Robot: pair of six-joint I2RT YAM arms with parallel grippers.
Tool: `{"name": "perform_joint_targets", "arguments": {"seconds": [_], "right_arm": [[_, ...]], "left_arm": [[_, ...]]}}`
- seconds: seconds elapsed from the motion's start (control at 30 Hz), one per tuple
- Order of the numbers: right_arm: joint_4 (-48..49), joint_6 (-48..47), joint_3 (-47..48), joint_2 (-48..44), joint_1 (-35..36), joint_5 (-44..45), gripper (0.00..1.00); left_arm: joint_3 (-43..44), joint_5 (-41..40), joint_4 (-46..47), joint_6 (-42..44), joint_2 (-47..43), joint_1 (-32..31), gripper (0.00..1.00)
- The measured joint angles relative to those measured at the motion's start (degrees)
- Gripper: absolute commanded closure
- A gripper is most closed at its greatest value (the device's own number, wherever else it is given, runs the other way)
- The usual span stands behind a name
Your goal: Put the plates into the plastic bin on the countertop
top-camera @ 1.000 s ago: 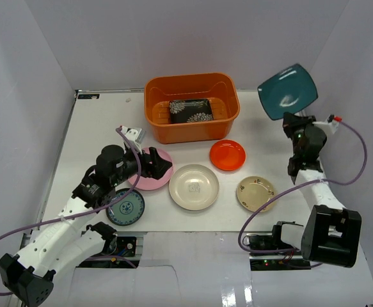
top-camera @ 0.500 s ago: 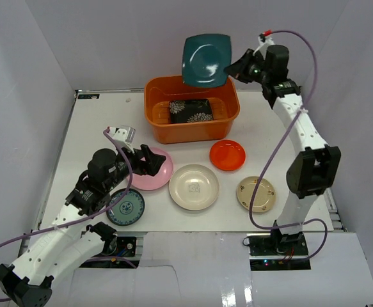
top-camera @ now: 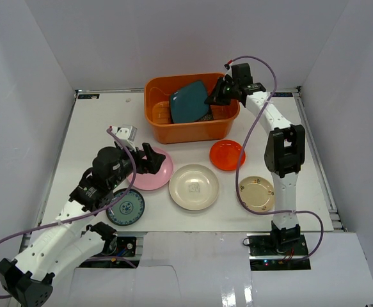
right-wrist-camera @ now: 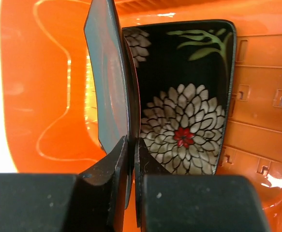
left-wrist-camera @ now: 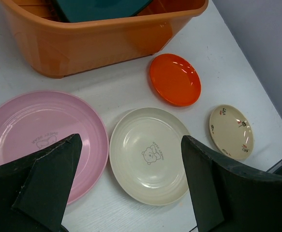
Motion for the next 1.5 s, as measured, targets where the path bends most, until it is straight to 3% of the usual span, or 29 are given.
{"name": "perform_joint_targets", "arguments": {"seconds": [0.13,0.27,0.43,0.53,0.63,0.67,0.77,0.93,1.03,1.37,1.5], "right_arm": [[0.2,0.2,0.0,1.3,0.0,1.6,0.91],[1.1,0.8,-0.4,1.7,0.0,2.3,0.75],[2.8,1.3,-1.1,1.8,-0.1,2.8,0.64],[3.6,1.0,-2.2,1.8,-0.1,3.9,0.37],[3.3,-0.2,-3.0,1.8,0.3,6.0,0.23],[3.1,-0.9,-3.0,1.8,0.5,7.3,0.14],[2.3,-3.5,-2.4,1.8,1.7,10.8,0.03],[1.6,-9.0,-1.2,1.7,4.2,16.7,0.02],[2.6,-11.5,-2.2,1.0,5.0,17.7,0.10],[4.9,-14.7,-3.8,-6.1,5.8,14.2,0.09],[8.1,-15.0,-9.8,-10.7,6.1,12.7,0.09]], "left_arm": [[0.0,-0.1,0.0,0.0,0.3,0.0,0.06],[0.0,-0.4,0.0,-0.1,0.9,0.0,0.06],[0.0,-1.7,-0.6,-0.6,3.2,0.0,0.06],[0.0,-3.0,-1.3,-1.3,4.7,0.0,0.08],[0.0,-4.3,-2.0,-1.9,5.8,0.0,0.09],[0.0,-5.1,-2.3,-2.2,6.2,0.0,0.10],[0.0,-8.0,-3.6,-3.1,7.7,0.0,0.10],[0.0,-13.8,-6.4,-5.5,11.2,0.2,0.11],[0.0,-16.5,-8.2,-7.8,13.1,0.3,0.11],[-1.6,-20.0,-10.9,-14.7,15.3,4.2,0.12],[-1.7,-20.1,-11.1,-15.4,15.3,7.3,0.12]]}}
